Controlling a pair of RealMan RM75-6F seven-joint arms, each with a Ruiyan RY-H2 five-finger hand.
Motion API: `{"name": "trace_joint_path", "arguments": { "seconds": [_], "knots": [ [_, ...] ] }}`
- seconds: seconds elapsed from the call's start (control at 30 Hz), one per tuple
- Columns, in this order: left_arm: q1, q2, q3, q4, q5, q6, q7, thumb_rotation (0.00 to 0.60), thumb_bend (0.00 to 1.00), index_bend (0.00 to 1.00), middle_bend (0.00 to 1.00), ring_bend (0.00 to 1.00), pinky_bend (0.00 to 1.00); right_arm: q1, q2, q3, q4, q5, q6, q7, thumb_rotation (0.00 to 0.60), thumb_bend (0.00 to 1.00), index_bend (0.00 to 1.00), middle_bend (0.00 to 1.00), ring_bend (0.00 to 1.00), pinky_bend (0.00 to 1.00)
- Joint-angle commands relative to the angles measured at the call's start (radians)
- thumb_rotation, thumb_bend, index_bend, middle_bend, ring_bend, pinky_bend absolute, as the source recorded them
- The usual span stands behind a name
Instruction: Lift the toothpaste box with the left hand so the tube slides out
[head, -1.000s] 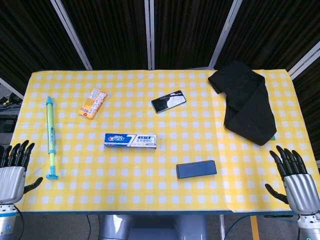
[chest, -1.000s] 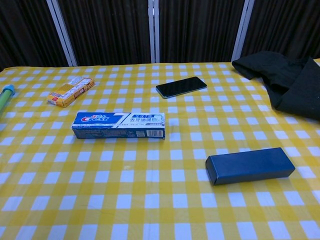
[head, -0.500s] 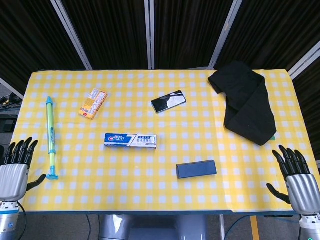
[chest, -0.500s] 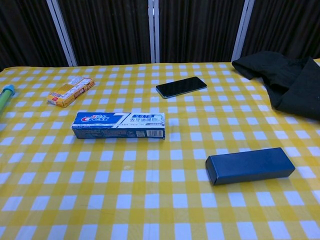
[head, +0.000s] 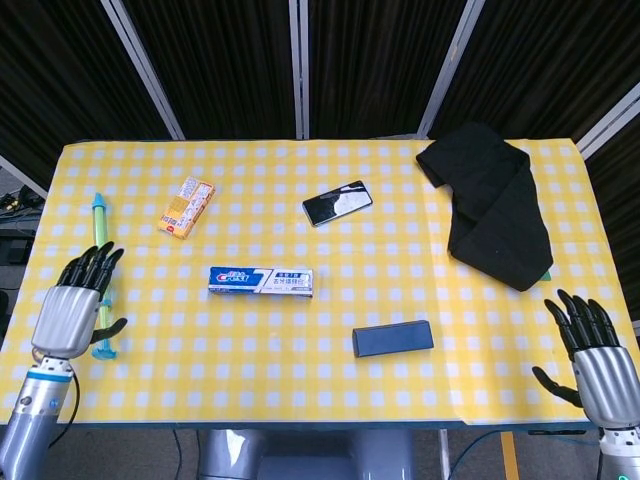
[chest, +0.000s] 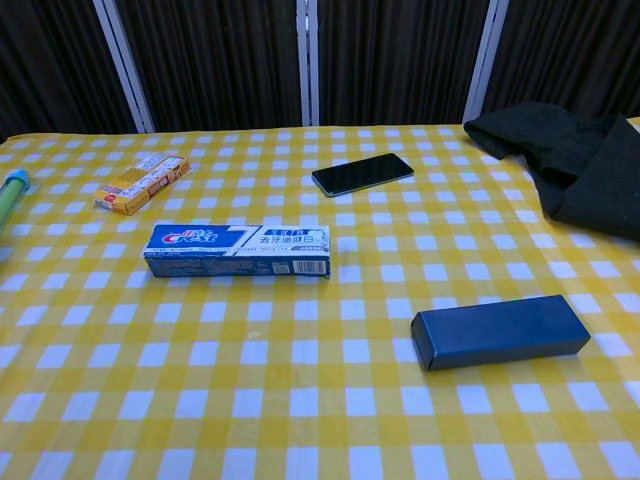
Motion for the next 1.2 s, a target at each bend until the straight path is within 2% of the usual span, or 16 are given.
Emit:
{"name": "trace_joint_path", "arguments": {
  "seconds": [0.03, 0.23, 0.3, 0.6, 0.7, 0.9, 1.2],
  "knots": [
    [-0.108, 0.027, -0.062, -0.066, -0.142, -0.143, 0.096, 0.600, 0.00, 0.06, 0.00, 0.07, 0.14, 0.002, 0.003, 0.001, 0.003, 0.004, -0.004, 0.014, 0.600, 0.07, 0.00, 0.00, 0.00, 0.00],
    [-0.198, 0.012, -0.093, -0.083, -0.287, -0.241, 0.196, 0.600, 0.00, 0.10, 0.02, 0.12, 0.18, 0.003, 0.010, 0.003, 0.004, 0.009, -0.004, 0.043, 0.600, 0.07, 0.01, 0.00, 0.00, 0.00],
    [-0.241, -0.004, -0.097, -0.084, -0.347, -0.271, 0.253, 0.600, 0.04, 0.12, 0.04, 0.13, 0.21, 0.002, 0.015, 0.004, 0.004, 0.011, -0.002, 0.059, 0.600, 0.07, 0.01, 0.00, 0.00, 0.00],
    [-0.392, -0.100, -0.093, -0.053, -0.570, -0.323, 0.432, 0.600, 0.11, 0.19, 0.09, 0.18, 0.23, 0.000, 0.034, 0.005, 0.006, 0.014, 0.007, 0.122, 0.600, 0.07, 0.02, 0.00, 0.00, 0.00],
    [-0.433, -0.136, -0.090, -0.028, -0.629, -0.328, 0.468, 0.600, 0.16, 0.19, 0.09, 0.18, 0.24, -0.001, 0.040, 0.006, 0.008, 0.016, 0.010, 0.144, 0.600, 0.07, 0.02, 0.00, 0.00, 0.00],
    [-0.505, -0.202, -0.078, 0.031, -0.735, -0.329, 0.519, 0.600, 0.16, 0.18, 0.10, 0.18, 0.24, 0.001, 0.048, 0.011, 0.017, 0.034, 0.001, 0.187, 0.600, 0.07, 0.02, 0.00, 0.00, 0.00],
    [-0.584, -0.296, -0.064, 0.135, -0.833, -0.347, 0.540, 0.600, 0.16, 0.19, 0.10, 0.18, 0.25, 0.007, 0.050, 0.015, 0.029, 0.051, -0.016, 0.214, 0.600, 0.07, 0.02, 0.00, 0.00, 0.00]
  ]
}}
